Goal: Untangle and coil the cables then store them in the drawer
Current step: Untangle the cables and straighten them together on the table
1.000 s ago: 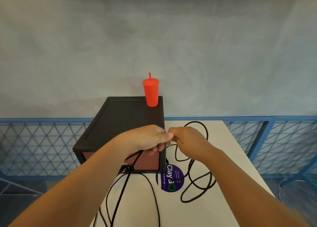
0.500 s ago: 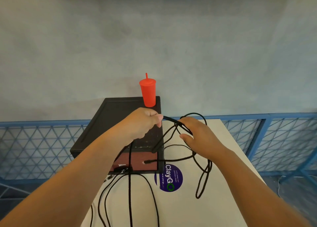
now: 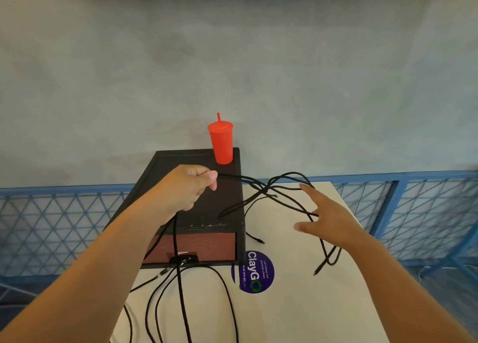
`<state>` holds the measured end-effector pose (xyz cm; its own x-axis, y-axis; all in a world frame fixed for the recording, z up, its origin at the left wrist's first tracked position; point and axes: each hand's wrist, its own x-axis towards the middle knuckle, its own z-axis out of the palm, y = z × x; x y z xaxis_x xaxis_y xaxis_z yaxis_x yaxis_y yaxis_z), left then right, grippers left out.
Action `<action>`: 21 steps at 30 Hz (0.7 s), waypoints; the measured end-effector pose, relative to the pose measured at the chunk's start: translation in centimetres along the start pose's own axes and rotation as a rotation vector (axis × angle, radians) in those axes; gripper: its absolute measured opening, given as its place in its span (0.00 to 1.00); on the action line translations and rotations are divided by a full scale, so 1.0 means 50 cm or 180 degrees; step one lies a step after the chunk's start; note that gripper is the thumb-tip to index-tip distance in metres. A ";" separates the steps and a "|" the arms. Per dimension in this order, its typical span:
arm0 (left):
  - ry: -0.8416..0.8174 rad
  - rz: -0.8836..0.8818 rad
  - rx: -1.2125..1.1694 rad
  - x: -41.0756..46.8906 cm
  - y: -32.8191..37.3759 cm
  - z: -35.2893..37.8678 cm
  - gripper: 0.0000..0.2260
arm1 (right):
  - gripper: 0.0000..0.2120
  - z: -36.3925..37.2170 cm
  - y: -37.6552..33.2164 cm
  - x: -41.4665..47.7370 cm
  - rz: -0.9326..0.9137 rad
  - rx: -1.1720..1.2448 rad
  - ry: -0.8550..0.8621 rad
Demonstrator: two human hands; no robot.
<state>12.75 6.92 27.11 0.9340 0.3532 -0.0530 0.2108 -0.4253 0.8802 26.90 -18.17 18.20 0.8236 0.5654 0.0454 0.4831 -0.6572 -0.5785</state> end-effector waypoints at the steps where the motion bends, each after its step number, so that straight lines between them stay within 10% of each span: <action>1: 0.0032 -0.0032 -0.0018 0.001 -0.008 -0.004 0.14 | 0.51 -0.002 0.013 -0.004 0.0108 0.0253 -0.0131; 6: 0.0289 -0.0147 -0.0318 0.002 -0.042 -0.050 0.14 | 0.61 -0.010 0.091 -0.029 0.1111 0.1623 -0.0012; 10: 0.0223 -0.0109 -0.0135 0.000 -0.048 -0.042 0.14 | 0.34 0.006 0.113 -0.017 0.1689 0.1438 -0.0088; 21: 0.0471 0.0174 -0.0577 0.005 -0.042 -0.063 0.14 | 0.10 0.062 0.171 0.005 0.1578 -0.0134 -0.0034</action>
<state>11.64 10.52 26.72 0.8873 0.4578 0.0551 0.0933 -0.2953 0.9508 30.33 -22.08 10.76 0.9542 0.1847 -0.2352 0.0460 -0.8677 -0.4950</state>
